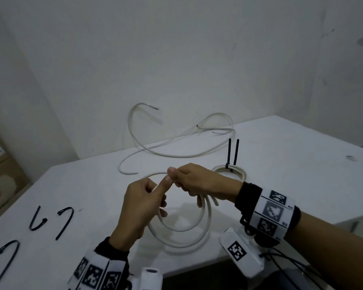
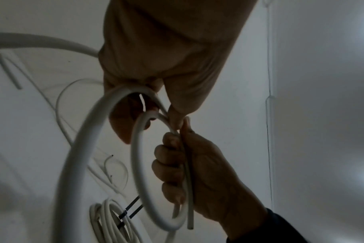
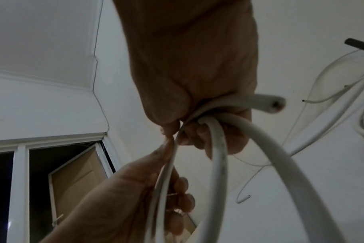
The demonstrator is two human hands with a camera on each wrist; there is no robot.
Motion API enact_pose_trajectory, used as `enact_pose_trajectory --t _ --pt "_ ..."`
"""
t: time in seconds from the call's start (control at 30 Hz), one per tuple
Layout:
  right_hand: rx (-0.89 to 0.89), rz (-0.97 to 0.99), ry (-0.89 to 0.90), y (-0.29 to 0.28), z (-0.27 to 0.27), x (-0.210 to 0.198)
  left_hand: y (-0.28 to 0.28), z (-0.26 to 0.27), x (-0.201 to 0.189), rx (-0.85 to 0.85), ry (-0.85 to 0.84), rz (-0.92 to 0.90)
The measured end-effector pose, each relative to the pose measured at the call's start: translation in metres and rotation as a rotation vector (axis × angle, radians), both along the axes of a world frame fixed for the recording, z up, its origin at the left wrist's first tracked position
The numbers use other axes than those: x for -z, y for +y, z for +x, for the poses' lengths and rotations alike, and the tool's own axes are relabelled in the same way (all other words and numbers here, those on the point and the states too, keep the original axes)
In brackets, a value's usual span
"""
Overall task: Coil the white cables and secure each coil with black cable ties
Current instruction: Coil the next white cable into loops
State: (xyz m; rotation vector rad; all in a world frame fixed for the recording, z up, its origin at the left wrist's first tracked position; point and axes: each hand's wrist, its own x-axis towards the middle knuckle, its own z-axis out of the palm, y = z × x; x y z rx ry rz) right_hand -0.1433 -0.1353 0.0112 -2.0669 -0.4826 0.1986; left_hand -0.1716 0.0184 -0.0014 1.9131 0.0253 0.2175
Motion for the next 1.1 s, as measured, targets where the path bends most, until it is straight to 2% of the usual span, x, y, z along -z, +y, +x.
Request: enact_pose_trajectory --t 0.17,0.2,0.23,0.27,0.33,0.4,0.5,0.63,0.8,0.9,1.0,1.1 --pt "-0.068 -0.064 0.051 -0.008 -0.003 -0.015 0.023 0.002 -0.012 -0.326 -0.290 0.346" --pt "-0.074 -0.091 0.056 -0.010 -0.004 -0.018 0.026 0.004 -0.014 -0.343 -0.343 0.413" --pt "-0.079 -0.109 0.060 -0.010 -0.005 -0.019 0.029 0.008 -0.015 -0.282 -0.357 0.438" --pt "-0.088 -0.121 0.063 -0.010 -0.005 -0.021 0.028 0.013 -0.015 -0.147 -0.322 0.399" --pt "-0.109 -0.119 0.057 -0.009 -0.006 -0.023 0.023 0.018 -0.014 0.220 -0.139 0.229" --pt "-0.124 -0.114 0.052 -0.008 -0.005 -0.022 0.018 0.017 -0.014 0.380 -0.016 0.137" --pt "-0.126 -0.005 0.074 -0.010 -0.002 -0.015 0.014 0.015 -0.012 0.324 -0.024 0.057" --pt "-0.051 0.250 0.145 -0.017 0.002 -0.001 0.013 0.016 -0.006 0.161 -0.027 -0.209" --pt "0.037 0.383 0.142 -0.019 0.003 0.005 0.014 0.014 0.005 0.031 -0.075 -0.244" --pt "0.039 0.473 0.202 -0.019 0.004 0.005 0.011 0.011 0.004 0.059 -0.032 -0.287" --pt "0.072 0.536 0.242 -0.015 0.005 0.008 0.003 0.006 0.004 0.168 0.141 -0.544" --pt "0.151 0.549 0.227 -0.011 0.006 0.017 -0.006 0.005 0.007 0.167 0.220 -0.700"
